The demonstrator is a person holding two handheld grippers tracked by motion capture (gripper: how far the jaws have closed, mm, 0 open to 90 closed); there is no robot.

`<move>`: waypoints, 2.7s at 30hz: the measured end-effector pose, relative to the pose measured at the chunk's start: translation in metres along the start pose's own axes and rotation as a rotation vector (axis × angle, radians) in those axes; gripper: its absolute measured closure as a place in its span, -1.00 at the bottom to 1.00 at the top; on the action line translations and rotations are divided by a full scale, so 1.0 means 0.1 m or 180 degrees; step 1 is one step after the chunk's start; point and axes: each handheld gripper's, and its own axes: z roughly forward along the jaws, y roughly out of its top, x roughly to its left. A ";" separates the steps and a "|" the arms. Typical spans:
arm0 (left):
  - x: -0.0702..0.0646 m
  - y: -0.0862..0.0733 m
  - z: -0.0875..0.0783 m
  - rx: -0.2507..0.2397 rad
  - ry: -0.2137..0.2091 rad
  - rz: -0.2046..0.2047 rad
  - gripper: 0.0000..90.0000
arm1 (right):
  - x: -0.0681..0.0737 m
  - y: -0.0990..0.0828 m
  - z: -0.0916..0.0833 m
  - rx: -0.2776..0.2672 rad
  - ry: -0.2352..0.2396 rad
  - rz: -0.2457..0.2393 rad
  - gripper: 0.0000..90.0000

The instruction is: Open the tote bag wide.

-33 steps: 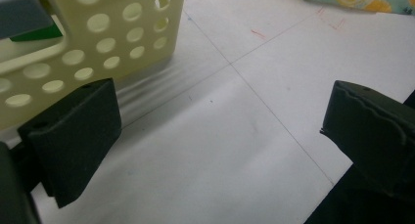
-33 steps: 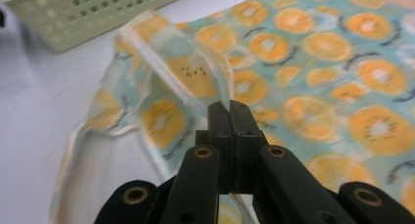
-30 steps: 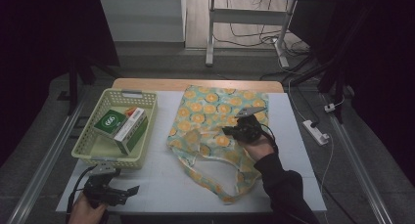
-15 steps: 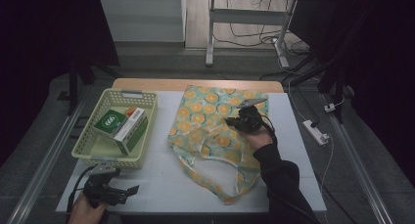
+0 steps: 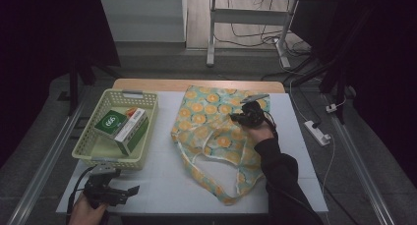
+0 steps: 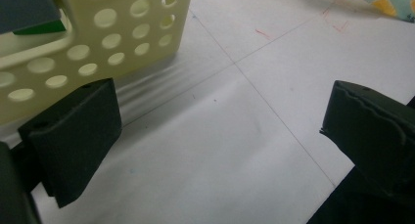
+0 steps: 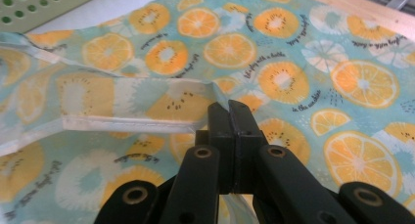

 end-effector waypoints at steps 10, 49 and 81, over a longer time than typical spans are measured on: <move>0.00 0.00 0.00 0.0003 0.0002 -0.0008 -0.97 | -0.19 -0.13 0.19 0.0087 -0.0078 0.0098 0.98; 0.00 0.00 -0.01 -0.0015 0.0012 -0.0028 -0.97 | 0.17 -0.17 -0.08 0.0083 0.0252 0.0019 -0.31; 0.01 0.00 -0.01 -0.0028 0.0000 -0.0038 -0.97 | 0.95 -0.58 0.14 0.0730 0.0469 -0.0487 -1.00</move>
